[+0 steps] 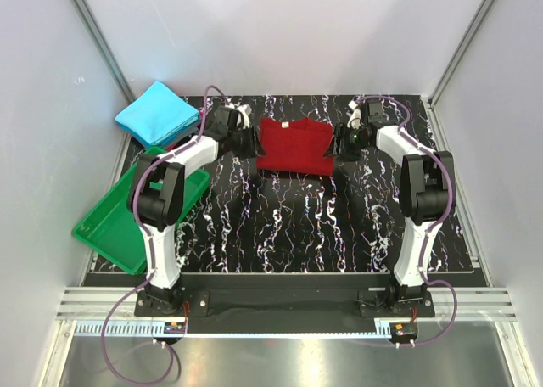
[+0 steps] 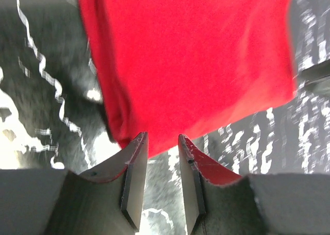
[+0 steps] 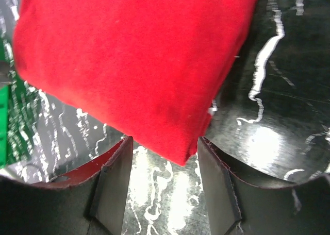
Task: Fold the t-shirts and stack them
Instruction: Fold the tshirt
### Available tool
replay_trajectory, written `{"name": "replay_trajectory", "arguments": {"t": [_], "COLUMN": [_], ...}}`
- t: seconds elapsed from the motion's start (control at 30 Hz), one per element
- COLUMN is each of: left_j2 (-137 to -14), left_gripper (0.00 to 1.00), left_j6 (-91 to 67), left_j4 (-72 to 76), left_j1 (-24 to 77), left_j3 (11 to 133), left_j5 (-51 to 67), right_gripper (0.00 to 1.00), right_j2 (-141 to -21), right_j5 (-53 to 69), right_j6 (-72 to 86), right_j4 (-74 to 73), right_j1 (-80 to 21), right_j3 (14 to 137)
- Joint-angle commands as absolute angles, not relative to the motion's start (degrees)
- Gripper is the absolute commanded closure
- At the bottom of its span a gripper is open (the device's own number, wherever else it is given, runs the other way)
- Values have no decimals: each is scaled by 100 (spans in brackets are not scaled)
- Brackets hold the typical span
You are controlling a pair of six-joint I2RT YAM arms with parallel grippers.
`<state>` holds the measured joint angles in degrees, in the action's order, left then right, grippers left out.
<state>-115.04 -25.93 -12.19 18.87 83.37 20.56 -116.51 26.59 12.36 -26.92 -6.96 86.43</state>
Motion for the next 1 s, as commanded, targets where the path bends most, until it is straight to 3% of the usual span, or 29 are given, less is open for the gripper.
{"name": "replay_trajectory", "arguments": {"t": [0.0,0.33,0.47,0.57,0.6,0.63,0.7,0.97], "left_j2": [-11391,-11672,-11751,-11734,-11707,-11629,-11514,-10557], "left_gripper": [65,66,82,100,100,100,100,100], "left_j6": [-2382,-2408,-2426,-2505,-2514,-2548,-2645,-2847], "left_j4": [-1178,-1081,-1072,-1081,-1081,-1090,-1151,-1564], "left_j1": [1872,1934,1925,1934,1934,1934,1934,2197], "left_j3": [8174,8156,8165,8121,8104,8043,7928,7042], "left_j5": [1934,2154,2285,2346,2347,2347,2312,1916], "right_gripper": [41,46,52,70,75,88,99,100], "right_j2": [-11715,-11733,-11751,-11734,-11681,-11655,-11515,-10399], "right_j5": [3198,3015,3085,3050,2989,2919,2691,2522], "right_j6": [1063,1099,1134,1116,1108,1125,1291,1836], "right_j4": [-2540,-2514,-2505,-2487,-2487,-2487,-2513,-2522], "right_j1": [-694,-703,-694,-694,-694,-703,-694,-721], "right_j3": [8631,8403,8385,8306,8280,8227,8113,6919]}}
